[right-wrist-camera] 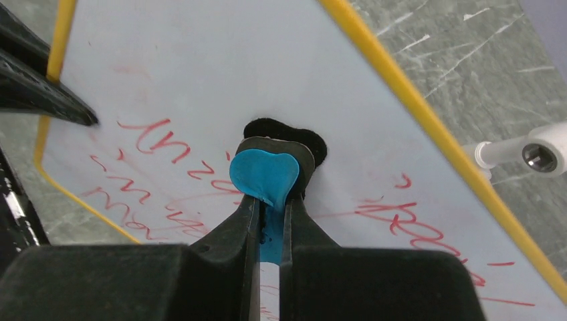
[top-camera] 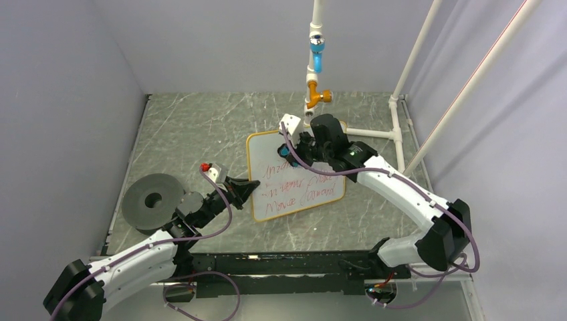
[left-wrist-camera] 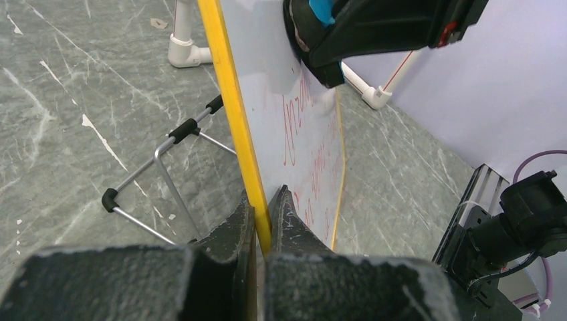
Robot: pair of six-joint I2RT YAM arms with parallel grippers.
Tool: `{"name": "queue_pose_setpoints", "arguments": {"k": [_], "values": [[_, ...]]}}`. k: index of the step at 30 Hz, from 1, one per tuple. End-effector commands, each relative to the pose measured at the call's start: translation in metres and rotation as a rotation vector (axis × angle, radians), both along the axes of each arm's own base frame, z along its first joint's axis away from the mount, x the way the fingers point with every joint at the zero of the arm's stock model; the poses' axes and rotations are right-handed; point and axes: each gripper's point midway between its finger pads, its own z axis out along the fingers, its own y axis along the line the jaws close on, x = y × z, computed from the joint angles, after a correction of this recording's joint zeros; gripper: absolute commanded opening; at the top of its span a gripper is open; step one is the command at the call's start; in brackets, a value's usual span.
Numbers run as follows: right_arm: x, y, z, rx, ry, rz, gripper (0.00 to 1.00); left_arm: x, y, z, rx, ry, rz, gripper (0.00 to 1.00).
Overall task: Erase the whiteboard
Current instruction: Erase the whiteboard at the center of the board.
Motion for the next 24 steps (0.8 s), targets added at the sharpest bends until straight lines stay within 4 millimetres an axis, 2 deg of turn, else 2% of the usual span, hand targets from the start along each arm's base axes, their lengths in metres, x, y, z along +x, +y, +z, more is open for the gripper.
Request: {"name": "queue_pose_setpoints", "arguments": {"k": [1,3,6,9,11,13,16,19,21,24], "values": [[0.025,0.006,0.05,0.105,-0.047,-0.06,0.0,-0.011,-0.004,-0.029,0.184,-0.06,-0.09,0.0],[0.042,-0.009,0.062,0.121,-0.069,-0.133,0.0,-0.012,-0.005,-0.03,0.187,-0.059,-0.095,0.0],[0.05,-0.032,0.054,0.109,-0.076,-0.195,0.0,-0.012,-0.006,-0.029,0.189,-0.062,-0.101,0.0],[0.033,-0.039,0.027,0.087,-0.049,-0.163,0.0,-0.012,-0.007,-0.028,0.191,-0.066,-0.106,0.0],[0.016,-0.035,0.01,0.091,-0.005,-0.105,0.0,-0.013,-0.007,-0.029,0.192,-0.065,-0.108,0.0],[0.003,-0.026,0.004,0.104,0.027,-0.042,0.0,-0.013,-0.007,-0.03,0.193,-0.063,-0.109,0.0],[-0.007,-0.009,0.014,0.123,0.048,0.025,0.0,-0.013,-0.007,-0.029,0.19,-0.061,-0.109,0.0],[-0.003,0.006,0.03,0.14,0.039,0.036,0.0,-0.013,-0.008,-0.028,0.187,-0.06,-0.112,0.0],[0.015,0.004,0.044,0.147,0.003,-0.031,0.0,-0.012,-0.009,-0.028,0.19,-0.056,-0.115,0.0],[0.042,-0.014,0.059,0.136,-0.063,-0.164,0.0,-0.013,-0.01,-0.029,0.192,-0.052,-0.122,0.0]]}}
